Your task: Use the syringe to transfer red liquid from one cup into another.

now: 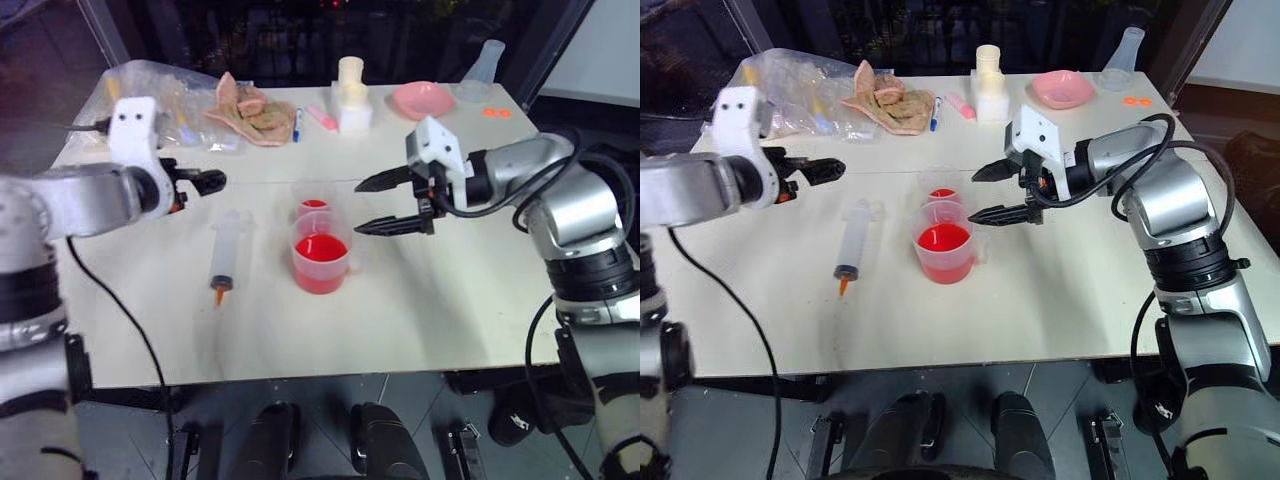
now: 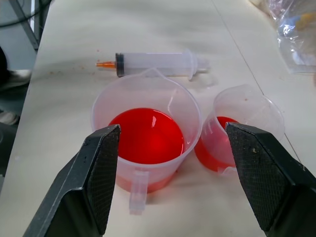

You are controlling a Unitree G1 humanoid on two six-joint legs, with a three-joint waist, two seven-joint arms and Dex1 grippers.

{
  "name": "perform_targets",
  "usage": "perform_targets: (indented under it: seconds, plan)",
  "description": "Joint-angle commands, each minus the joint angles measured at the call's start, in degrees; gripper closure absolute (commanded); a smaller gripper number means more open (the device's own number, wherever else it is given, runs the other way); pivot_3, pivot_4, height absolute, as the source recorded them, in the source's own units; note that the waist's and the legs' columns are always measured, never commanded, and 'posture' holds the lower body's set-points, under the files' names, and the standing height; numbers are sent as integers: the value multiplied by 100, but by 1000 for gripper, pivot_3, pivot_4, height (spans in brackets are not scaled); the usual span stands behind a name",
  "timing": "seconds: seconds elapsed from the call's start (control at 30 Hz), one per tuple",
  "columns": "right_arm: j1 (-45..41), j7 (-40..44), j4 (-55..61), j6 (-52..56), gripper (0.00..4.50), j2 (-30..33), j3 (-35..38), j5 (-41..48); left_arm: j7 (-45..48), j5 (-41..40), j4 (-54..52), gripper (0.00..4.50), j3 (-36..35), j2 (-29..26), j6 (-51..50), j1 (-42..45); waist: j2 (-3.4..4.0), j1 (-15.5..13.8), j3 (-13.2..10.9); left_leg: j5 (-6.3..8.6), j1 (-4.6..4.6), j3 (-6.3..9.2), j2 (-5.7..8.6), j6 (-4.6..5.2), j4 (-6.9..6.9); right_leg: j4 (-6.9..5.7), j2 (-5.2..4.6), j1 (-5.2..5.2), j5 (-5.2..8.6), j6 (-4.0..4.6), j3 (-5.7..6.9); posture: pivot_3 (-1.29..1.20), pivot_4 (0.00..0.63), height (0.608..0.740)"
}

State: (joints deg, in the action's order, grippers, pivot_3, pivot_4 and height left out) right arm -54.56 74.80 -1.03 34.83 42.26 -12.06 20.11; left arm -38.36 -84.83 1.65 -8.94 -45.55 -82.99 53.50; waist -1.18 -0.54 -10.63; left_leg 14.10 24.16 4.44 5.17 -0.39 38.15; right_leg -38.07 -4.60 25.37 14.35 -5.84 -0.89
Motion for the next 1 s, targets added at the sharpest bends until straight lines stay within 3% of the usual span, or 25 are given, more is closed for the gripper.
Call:
perform_targets:
  seconds: [0.03,0.27,0.37,0.57,1.0]
  plan:
    - [-109,-87,273,51,971,51,217,67,-455,-188,1076,51,752,-66,-794,1077,-1,-2,-1,-1,3,1,-1,-1,0,-1,2,3,0,0,1,0,150,740]
    - [114,-363,694,344,971,127,404,233,-1588,219,3528,51,1058,665,-951,2497,-1,7,0,-3,4,1,1,-4,-1,-4,2,6,0,-1,2,0,150,740]
    - [117,-374,727,430,971,164,457,298,-1902,636,4499,51,744,1018,-951,2811,-1,4,0,-3,5,1,1,-5,-1,-3,2,6,0,-1,1,0,150,740]
    - [137,-408,748,497,971,180,464,348,-1712,1247,5796,51,534,1359,-951,2951,-2,32,0,-4,5,-1,2,-6,-2,-4,2,7,0,-1,2,0,150,740]
    - [278,-512,990,662,971,278,516,461,-562,3347,5727,51,-237,1917,-851,2536,-3,20,0,-4,11,0,3,-7,-1,-3,0,9,0,-2,4,0,150,740]
